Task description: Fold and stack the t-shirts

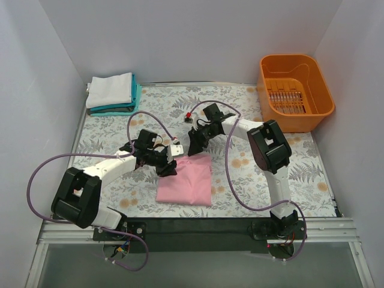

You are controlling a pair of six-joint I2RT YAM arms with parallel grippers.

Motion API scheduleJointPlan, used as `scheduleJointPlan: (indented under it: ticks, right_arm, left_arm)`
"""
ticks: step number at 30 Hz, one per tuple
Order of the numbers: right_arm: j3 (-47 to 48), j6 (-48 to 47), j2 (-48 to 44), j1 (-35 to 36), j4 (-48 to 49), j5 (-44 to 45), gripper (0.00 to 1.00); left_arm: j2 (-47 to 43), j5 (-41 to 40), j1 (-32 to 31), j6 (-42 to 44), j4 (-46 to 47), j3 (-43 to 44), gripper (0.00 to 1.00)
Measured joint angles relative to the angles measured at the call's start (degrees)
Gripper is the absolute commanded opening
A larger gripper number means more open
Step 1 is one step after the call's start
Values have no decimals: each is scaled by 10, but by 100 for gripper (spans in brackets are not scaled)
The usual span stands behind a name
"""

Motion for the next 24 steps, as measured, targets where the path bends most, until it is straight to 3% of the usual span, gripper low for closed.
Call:
scheduleJointPlan:
  ticks: [7, 13, 24]
  right_arm:
    - [0, -2, 0, 13, 0, -13, 44]
    - [0, -2, 0, 21, 0, -20, 45]
    - [-6, -5, 10, 25, 4, -39, 39]
  left_arm:
    - [5, -6, 0, -3, -6, 16, 39]
    - [66, -3, -4, 2, 12, 71, 39]
    - [95, 14, -31, 19, 18, 78, 38]
